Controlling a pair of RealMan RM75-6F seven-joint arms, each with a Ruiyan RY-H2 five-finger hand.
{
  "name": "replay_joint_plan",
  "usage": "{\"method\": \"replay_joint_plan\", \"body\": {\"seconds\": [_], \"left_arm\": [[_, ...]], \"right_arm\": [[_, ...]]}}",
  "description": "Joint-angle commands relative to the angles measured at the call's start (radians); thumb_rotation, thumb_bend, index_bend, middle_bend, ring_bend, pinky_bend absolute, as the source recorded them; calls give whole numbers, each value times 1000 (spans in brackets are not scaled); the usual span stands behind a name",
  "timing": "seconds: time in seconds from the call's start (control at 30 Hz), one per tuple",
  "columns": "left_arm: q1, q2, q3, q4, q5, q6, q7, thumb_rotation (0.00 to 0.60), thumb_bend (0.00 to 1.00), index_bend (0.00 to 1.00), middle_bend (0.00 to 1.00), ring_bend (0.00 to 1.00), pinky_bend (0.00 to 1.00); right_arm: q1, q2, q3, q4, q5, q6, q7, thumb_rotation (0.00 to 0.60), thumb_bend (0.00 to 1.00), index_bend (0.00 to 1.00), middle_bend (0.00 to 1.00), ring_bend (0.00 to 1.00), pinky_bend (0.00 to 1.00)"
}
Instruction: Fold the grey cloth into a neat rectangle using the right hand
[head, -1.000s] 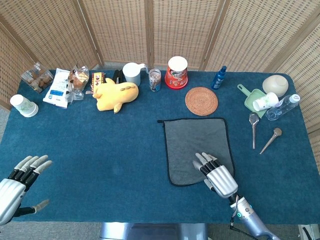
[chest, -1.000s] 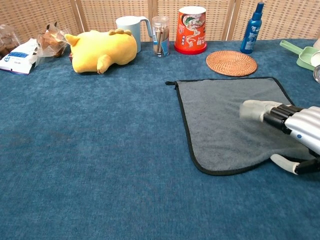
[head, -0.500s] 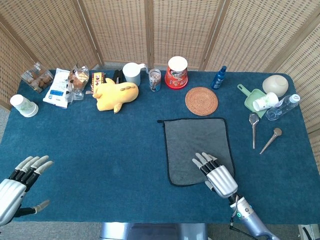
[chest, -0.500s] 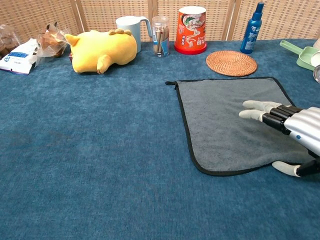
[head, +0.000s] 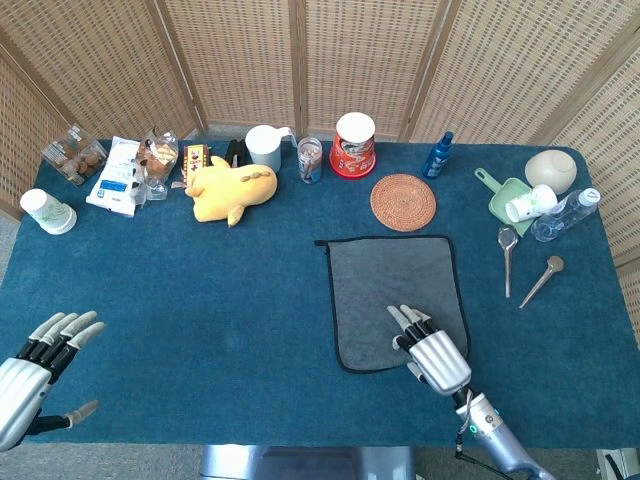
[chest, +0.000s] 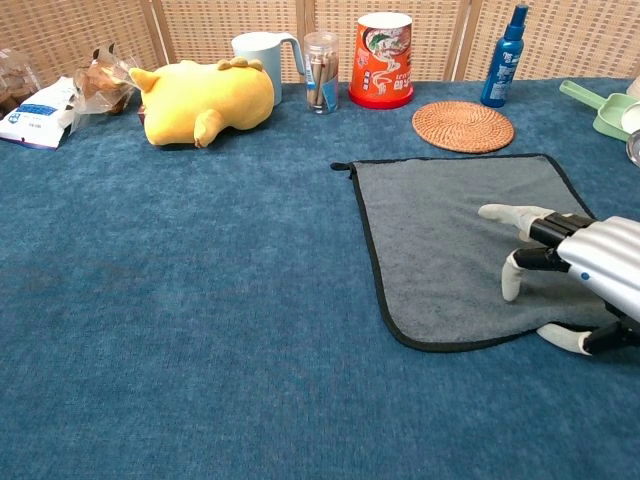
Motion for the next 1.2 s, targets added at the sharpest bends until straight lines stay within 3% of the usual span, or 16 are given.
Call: {"method": "replay_joint_plan", "body": {"seconds": [0.03, 0.57, 1.2], "left_arm": [[0, 0, 0, 0, 0, 0, -1, 600, 238, 85, 0, 0, 66], [-1, -3, 0, -1, -2, -5, 5, 600, 237, 85, 0, 0, 66], [-1, -1, 1, 1, 0, 0, -1, 600, 237, 84, 0, 0, 66]], "right_arm": [[1, -1, 1, -1, 2, -3, -1, 600, 303, 469, 26, 39, 234], [-1, -9, 5, 7, 16, -6, 15, 600, 376, 596, 47, 40, 250], [8, -4, 26, -28, 38, -17, 10, 600, 414, 636, 52, 40, 251]]}}
